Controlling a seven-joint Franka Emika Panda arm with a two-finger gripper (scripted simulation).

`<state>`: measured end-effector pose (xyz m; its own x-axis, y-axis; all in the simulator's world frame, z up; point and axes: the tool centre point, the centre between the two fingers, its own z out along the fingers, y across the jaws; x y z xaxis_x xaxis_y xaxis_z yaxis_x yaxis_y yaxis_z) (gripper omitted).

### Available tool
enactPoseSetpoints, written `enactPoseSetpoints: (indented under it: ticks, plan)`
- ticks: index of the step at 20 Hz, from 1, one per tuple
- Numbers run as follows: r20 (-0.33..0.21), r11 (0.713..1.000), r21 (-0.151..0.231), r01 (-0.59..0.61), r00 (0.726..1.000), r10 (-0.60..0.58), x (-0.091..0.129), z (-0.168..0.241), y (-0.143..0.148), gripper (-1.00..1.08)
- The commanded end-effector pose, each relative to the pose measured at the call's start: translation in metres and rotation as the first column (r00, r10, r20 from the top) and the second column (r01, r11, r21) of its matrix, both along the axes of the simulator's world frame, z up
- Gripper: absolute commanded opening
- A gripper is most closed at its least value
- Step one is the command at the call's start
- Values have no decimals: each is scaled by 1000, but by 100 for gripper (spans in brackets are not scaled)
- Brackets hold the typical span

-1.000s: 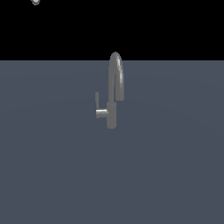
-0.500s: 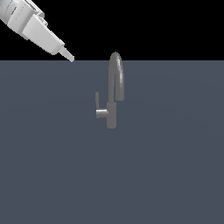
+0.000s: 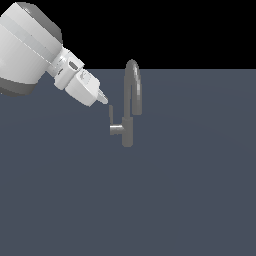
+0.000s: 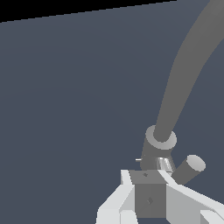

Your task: Turn on the faucet by rotating a designated handle.

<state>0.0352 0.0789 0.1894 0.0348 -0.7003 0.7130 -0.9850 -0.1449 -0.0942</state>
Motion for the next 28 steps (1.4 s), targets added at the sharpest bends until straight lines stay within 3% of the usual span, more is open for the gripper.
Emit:
enactPoseSetpoints:
  ticks: [1, 11, 26, 28]
  plan:
    - [1, 1000, 5, 25, 1000, -25, 2, -16, -9, -100]
    - [2, 999, 9, 49, 999, -49, 2, -30, -18, -100]
    - [2, 999, 9, 49, 999, -49, -44, -20, -24, -100]
    - [3, 999, 9, 40, 999, -40, -38, -23, -21, -100]
